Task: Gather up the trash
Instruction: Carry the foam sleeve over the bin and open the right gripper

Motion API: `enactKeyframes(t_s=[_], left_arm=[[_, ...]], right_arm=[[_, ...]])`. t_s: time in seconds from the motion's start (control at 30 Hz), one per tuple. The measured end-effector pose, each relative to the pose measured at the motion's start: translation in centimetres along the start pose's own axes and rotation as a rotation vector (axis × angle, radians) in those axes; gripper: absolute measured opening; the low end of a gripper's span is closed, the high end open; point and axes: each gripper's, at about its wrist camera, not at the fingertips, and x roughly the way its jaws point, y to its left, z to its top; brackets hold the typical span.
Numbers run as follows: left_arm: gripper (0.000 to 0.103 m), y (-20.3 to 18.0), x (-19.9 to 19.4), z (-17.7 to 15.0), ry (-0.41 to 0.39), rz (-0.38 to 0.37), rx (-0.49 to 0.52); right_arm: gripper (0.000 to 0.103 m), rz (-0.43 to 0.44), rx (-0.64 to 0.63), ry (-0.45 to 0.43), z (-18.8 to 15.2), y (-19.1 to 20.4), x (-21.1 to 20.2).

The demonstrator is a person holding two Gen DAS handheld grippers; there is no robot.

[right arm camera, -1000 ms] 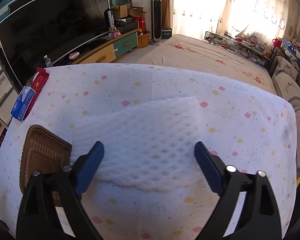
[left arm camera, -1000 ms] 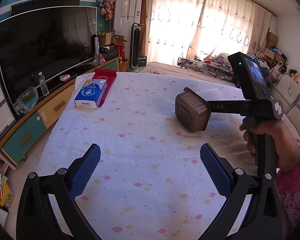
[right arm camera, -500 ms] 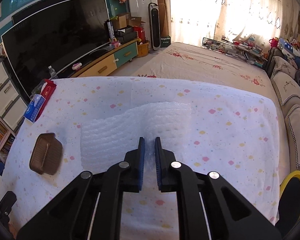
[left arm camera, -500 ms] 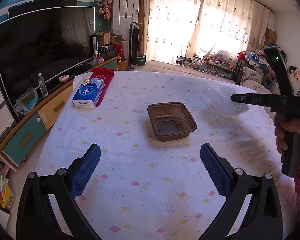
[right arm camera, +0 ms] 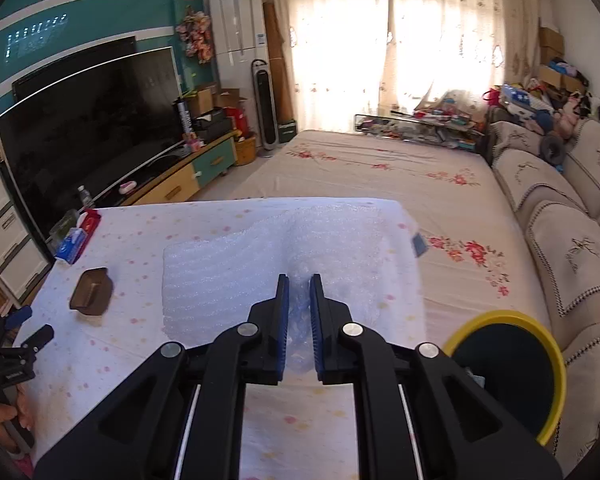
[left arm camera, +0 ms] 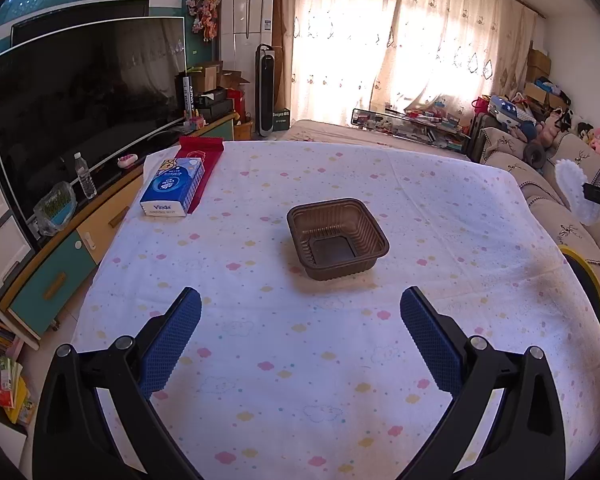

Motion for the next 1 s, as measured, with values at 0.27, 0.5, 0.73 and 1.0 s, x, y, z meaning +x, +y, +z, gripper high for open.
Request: enactKeyframes(t_s=[0.27, 0.5, 0.73, 1.0], left_arm=[[0.098, 0.1, 0.4, -0.1, 0.008, 0.01, -0.002], [0.098, 0.2, 0.6, -0.1, 0.015, 0.015, -0.007], [0.098, 0.2, 0.9, -0.1, 0.025, 0.014, -0.005], [0.098, -0.1, 1.5, 0.2, 0.079, -0.016, -0.05]], right_arm=[[0.011, -0.196, 0.191, 0.074, -5.6, -12.9, -0.8], [0.02, -0.321, 0.273, 0.129, -8.7, -18.0, 2.1], [0.048, -0.388, 0.341, 0.138, -10.5, -19.8, 2.8], [0.057, -0.354, 0.297, 0.069, -10.5, -17.2, 0.5]])
